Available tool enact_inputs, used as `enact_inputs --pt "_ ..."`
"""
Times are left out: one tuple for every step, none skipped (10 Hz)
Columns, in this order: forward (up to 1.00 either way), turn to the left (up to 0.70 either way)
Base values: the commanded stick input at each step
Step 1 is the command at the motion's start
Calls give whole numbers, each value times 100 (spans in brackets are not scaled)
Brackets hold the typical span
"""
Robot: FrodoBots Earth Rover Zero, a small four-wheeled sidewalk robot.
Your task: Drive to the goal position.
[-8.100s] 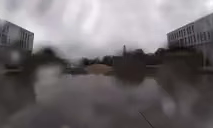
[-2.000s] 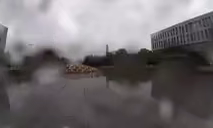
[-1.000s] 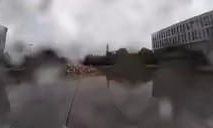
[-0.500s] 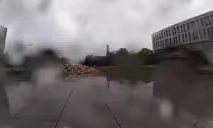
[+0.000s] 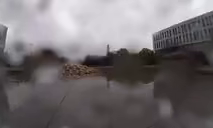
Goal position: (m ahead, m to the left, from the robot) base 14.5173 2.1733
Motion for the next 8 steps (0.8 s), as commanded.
enact_inputs --pt "100 0" --pt "100 0" --pt "100 0" --pt "100 0" --pt "100 0" --pt "100 0" --pt "100 0" --pt "100 0"
